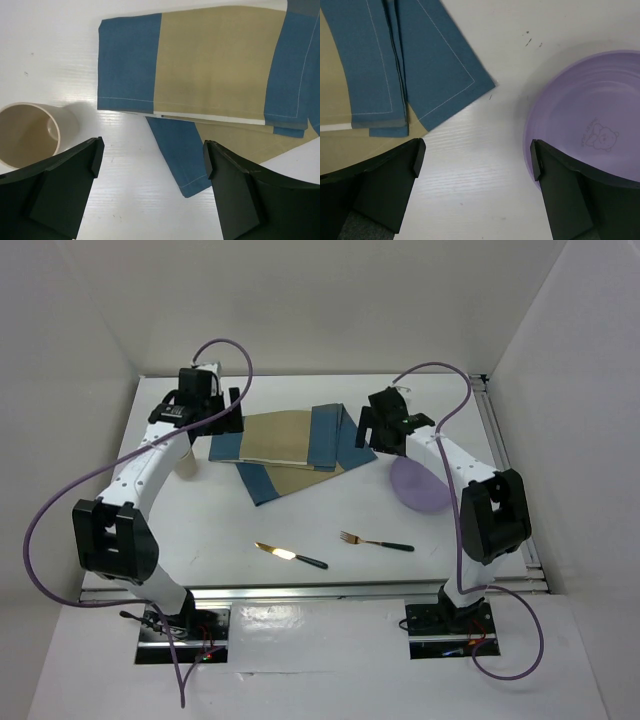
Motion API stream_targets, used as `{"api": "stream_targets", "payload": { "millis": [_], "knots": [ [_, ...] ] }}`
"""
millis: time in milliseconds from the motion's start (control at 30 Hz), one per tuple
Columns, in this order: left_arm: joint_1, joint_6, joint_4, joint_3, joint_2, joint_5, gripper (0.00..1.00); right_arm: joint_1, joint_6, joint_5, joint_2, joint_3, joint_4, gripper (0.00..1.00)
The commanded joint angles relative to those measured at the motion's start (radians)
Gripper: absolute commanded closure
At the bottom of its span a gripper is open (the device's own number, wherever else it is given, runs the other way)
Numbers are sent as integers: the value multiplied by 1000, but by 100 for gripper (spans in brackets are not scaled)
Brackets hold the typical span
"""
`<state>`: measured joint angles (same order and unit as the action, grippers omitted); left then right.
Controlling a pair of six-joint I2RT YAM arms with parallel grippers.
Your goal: Set the dinner table for one person
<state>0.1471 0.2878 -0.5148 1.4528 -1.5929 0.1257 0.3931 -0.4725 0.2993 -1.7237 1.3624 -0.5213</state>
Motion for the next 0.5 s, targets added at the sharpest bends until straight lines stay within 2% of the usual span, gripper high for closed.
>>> {"api": "stream_targets", "payload": {
  "millis": [0,200,333,467],
  "knots": [
    [-4,7,-11,4,-19,-28,0,15,-29,20,12,29,-29,0],
    [-4,16,-71,41,-65,-49,0,33,-38,9,3,29,-48,0],
    [-27,106,-5,-14,-44,-40,0,53,-38,0,13,18,-48,0],
    [-66,195,-101,55,-134,-45,14,64,-38,-17,55,-43,-16,0]
  ]
}}
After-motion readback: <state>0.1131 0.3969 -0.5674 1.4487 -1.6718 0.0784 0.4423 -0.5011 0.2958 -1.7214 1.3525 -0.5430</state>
